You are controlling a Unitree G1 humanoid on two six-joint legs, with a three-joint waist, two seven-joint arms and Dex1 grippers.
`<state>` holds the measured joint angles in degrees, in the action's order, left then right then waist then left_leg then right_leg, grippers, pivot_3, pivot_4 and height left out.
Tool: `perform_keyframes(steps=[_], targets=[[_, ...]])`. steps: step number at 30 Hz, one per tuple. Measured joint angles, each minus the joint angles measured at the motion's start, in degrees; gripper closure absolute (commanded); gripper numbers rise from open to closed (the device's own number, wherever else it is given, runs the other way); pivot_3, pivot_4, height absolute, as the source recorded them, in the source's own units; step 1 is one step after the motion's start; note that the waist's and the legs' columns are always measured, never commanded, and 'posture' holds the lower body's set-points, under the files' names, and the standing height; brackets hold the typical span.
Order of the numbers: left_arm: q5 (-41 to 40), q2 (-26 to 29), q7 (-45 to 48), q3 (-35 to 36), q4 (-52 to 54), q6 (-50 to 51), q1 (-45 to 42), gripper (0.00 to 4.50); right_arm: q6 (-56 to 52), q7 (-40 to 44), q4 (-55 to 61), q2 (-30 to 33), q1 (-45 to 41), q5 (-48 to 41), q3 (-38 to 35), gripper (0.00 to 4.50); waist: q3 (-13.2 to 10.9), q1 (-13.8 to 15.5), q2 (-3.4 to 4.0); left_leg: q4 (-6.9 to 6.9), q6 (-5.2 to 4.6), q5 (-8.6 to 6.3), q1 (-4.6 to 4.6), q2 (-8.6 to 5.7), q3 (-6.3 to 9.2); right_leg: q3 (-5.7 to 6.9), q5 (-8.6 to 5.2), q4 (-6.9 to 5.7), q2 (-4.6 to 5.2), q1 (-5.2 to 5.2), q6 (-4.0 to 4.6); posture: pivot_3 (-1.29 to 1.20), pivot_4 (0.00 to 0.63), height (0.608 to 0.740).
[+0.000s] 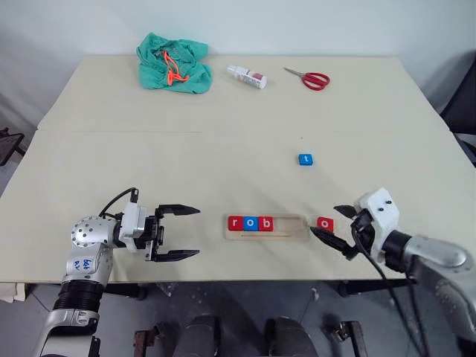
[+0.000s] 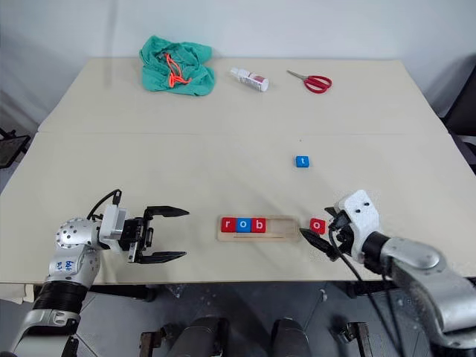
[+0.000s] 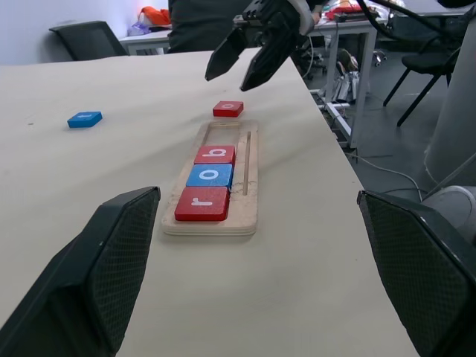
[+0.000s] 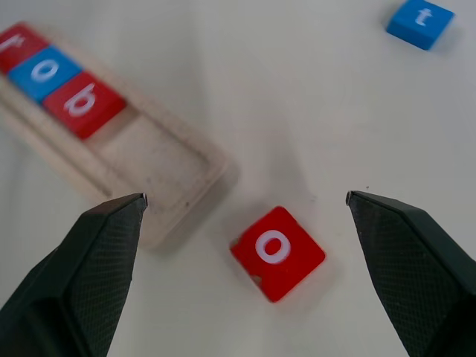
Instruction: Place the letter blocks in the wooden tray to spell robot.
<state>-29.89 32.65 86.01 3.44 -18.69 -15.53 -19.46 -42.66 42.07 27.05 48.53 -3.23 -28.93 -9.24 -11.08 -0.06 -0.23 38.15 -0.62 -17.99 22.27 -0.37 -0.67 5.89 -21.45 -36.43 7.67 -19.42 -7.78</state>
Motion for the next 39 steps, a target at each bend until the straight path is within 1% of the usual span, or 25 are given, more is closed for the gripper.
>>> perform_keyframes(steps=[2, 4, 7, 12, 15, 18, 21, 22, 24, 26, 30, 35, 39], targets=[[0.0, 0.01, 0.0, 0.0, 0.12, 0.01, -0.04, 0.0, 3.05, 4.44, -3.89, 2.17, -1.6, 1.57, 2.6, 0.01, 0.0, -0.01, 0.0, 0.02, 0.0, 0.0, 0.01, 0.0, -0.02, 0.02, 0.0, 0.0, 0.01, 0.0, 0.0, 0.0, 0.15, 0.74], [0.0, 0.06, -0.01, 0.02, 0.28, 0.02, 0.04, 0.0, 6.0, 7.43, -7.67, 3.0, -3.84, 3.39, 4.71, 0.01, 0.0, -0.01, 0.0, 0.02, 0.0, 0.0, 0.01, -0.01, -0.03, 0.02, 0.0, 0.01, 0.02, -0.01, 0.0, 0.0, 0.15, 0.74], [-0.02, 0.24, -0.04, 0.23, 1.9, 0.09, 0.98, 0.0, 11.16, 12.93, -15.4, 4.13, -9.34, 6.79, 8.73, 0.01, 0.0, -0.04, 0.0, 0.03, 0.0, 0.0, 0.02, 0.0, -0.04, 0.04, 0.0, 0.0, 0.03, -0.01, 0.0, 0.0, 0.15, 0.74], [-0.02, 0.83, -0.09, 0.56, 3.69, 0.58, 2.98, 0.0, 16.78, 18.46, -22.65, 4.74, -12.69, 11.09, 13.12, 0.01, 0.0, 0.06, -0.01, 0.04, 0.0, 0.0, 0.06, -0.01, 0.01, 0.09, 0.0, 0.02, 0.05, -0.02, 0.0, 0.0, 0.15, 0.74], [-0.03, 1.27, -0.12, 1.17, 5.11, 0.71, 3.81, 0.0, 19.27, 21.03, -24.66, 5.0, -14.12, 13.1, 13.99, 0.01, 0.0, 0.04, 0.0, 0.07, 0.0, 0.0, 0.05, 0.0, 0.02, 0.11, 0.0, 0.01, 0.05, 0.02, 0.0, 0.0, 0.15, 0.74], [-0.03, 1.32, -0.16, 1.27, 5.61, 1.11, 4.65, 0.0, 20.47, 21.87, -25.64, 4.99, -14.93, 14.4, 14.39, 0.58, 0.0, 0.02, 0.0, 0.08, 0.0, 0.0, 0.05, 0.0, 0.02, 0.1, 0.0, 0.02, 0.05, 0.02, 0.0, 0.0, 0.15, 0.74], [-0.03, 1.32, -0.27, 1.4, 6.65, 1.19, 4.78, 0.0, 20.77, 22.04, -26.43, 4.93, -15.62, 15.04, 14.56, 1.5, 0.0, 0.12, 0.0, 0.09, 0.0, 0.0, 0.05, 0.0, 0.04, 0.11, 0.0, 0.01, 0.05, 0.03, 0.0, 0.0, 0.15, 0.74], [-0.03, 1.32, -0.3, 1.63, 6.7, 1.21, 4.78, 0.0, 20.77, 22.14, -26.41, 4.88, -15.62, 15.07, 14.56, 1.91, 0.0, 0.1, -0.01, 0.09, 0.0, 0.0, 0.05, 0.0, 0.04, 0.1, 0.0, 0.02, 0.05, 0.03, 0.0, 0.0, 0.15, 0.74], [-0.03, 1.32, -0.32, 2.08, 6.69, 1.23, 4.78, 0.0, 20.46, 22.24, -26.2, 4.88, -15.62, 15.03, 14.55, 2.52, 0.0, 0.08, -0.01, 0.09, 0.0, 0.0, 0.05, 0.0, 0.03, 0.11, 0.0, 0.01, 0.05, 0.03, 0.0, 0.0, 0.15, 0.74], [-0.02, 1.31, -0.27, 2.22, 6.65, 1.23, 4.75, 0.0, 19.74, 22.14, -25.21, 4.88, -15.56, 14.96, 14.44, 3.06, 0.0, 0.08, 0.0, 0.09, 0.0, 0.0, 0.05, 0.0, 0.03, 0.11, 0.0, 0.02, 0.05, 0.02, 0.0, 0.0, 0.15, 0.74], [-0.02, 1.21, -0.12, 2.22, 6.2, 1.17, 4.27, 0.0, 16.27, 21.45, -22.46, 4.87, -15.86, 13.79, 13.31, 3.05, 0.0, 0.09, 0.0, 0.09, 0.0, 0.0, 0.06, 0.0, 0.03, 0.11, 0.0, 0.01, 0.05, 0.0, 0.0, 0.0, 0.15, 0.74], [0.0, 0.77, -0.11, 2.18, 4.37, 0.93, 2.76, 0.0, 9.22, 20.53, -14.35, 4.58, -20.15, 9.59, 12.63, 3.05, 0.0, 0.02, 0.0, 0.07, 0.01, 0.0, 0.06, 0.03, 0.04, 0.11, 0.0, 0.01, 0.02, -0.02, 0.0, 0.0, 0.15, 0.74], [0.03, -0.03, -0.11, 2.12, 4.22, 0.46, 2.21, 0.0, 5.59, 20.04, -10.66, 2.62, -22.09, 8.34, 14.67, 3.05, 0.0, 0.09, 0.0, 0.08, 0.01, 0.0, 0.07, 0.0, 0.06, 0.11, 0.0, 0.01, 0.05, -0.01, 0.0, 0.0, 0.15, 0.74]])
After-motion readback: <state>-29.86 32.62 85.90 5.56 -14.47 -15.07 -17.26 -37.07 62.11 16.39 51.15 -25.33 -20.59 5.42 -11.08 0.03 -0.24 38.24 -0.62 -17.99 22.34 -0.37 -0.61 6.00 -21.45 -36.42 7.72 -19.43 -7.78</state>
